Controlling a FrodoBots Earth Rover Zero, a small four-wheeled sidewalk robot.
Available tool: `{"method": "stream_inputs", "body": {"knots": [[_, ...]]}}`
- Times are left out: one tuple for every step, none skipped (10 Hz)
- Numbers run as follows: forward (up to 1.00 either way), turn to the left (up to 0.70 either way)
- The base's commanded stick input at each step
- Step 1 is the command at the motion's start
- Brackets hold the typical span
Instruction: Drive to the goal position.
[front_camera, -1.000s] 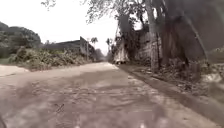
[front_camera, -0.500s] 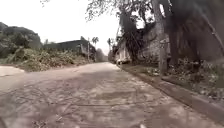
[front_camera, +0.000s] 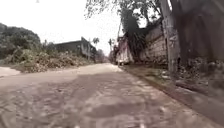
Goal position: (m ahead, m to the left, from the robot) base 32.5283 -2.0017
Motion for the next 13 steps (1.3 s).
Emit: {"method": "stream_inputs", "body": {"knots": [[1.0, 0.0], [1.0, 0.0], [1.0, 0.0], [1.0, 0.0], [1.0, 0.0], [1.0, 0.0], [1.0, 0.0], [1.0, 0.0], [1.0, 0.0], [1.0, 0.0], [1.0, 0.0], [1.0, 0.0], [1.0, 0.0]]}}
